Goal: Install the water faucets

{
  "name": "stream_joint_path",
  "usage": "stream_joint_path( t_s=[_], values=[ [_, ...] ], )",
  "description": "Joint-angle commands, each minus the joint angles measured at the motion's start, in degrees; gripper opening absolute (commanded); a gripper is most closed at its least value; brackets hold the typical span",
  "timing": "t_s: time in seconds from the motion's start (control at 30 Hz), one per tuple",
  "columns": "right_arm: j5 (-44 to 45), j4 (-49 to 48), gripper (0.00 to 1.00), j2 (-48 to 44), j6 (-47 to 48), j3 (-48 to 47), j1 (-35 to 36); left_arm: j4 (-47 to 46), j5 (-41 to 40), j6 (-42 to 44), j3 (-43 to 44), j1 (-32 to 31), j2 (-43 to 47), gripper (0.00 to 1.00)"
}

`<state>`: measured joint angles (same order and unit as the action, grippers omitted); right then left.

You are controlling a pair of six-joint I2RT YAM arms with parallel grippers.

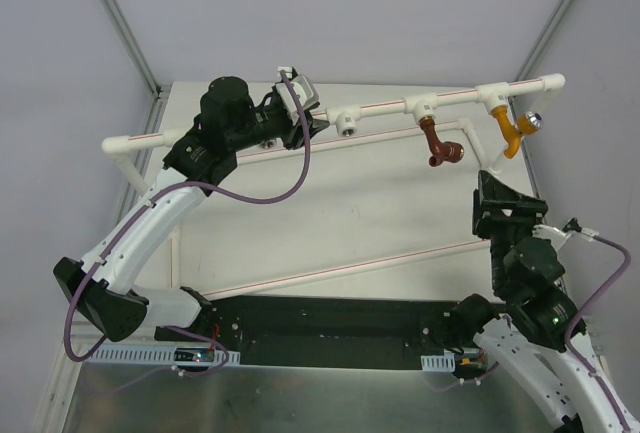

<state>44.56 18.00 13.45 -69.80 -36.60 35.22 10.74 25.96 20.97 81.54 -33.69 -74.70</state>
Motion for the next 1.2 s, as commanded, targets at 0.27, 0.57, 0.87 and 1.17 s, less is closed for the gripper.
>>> stream_joint_path(
  t_s=[0.27, 0.57, 0.87, 1.17],
  values=[
    [-32.92, 3.89, 0.83, 7.64, 79.23, -16.66, 0.02, 26.52, -0.20, -6.47, -6.22, 0.12, -4.14, 0.00],
    [-48.78, -10.78, 0.87, 7.37, 122.59, -10.16, 0.02, 26.52, -0.55, -6.29, -6.39, 0.12, -3.70, 0.00],
    [-47.10, -28.71, 0.86, 14.75, 133.69, -7.87, 0.02, 26.52, -0.82, -6.12, -6.48, 0.12, -3.35, 0.00],
    [-45.44, -24.24, 0.79, 21.52, 140.19, -12.18, 0.02, 26.52, -0.82, -6.12, -6.48, 0.12, -3.44, 0.00]
  ],
)
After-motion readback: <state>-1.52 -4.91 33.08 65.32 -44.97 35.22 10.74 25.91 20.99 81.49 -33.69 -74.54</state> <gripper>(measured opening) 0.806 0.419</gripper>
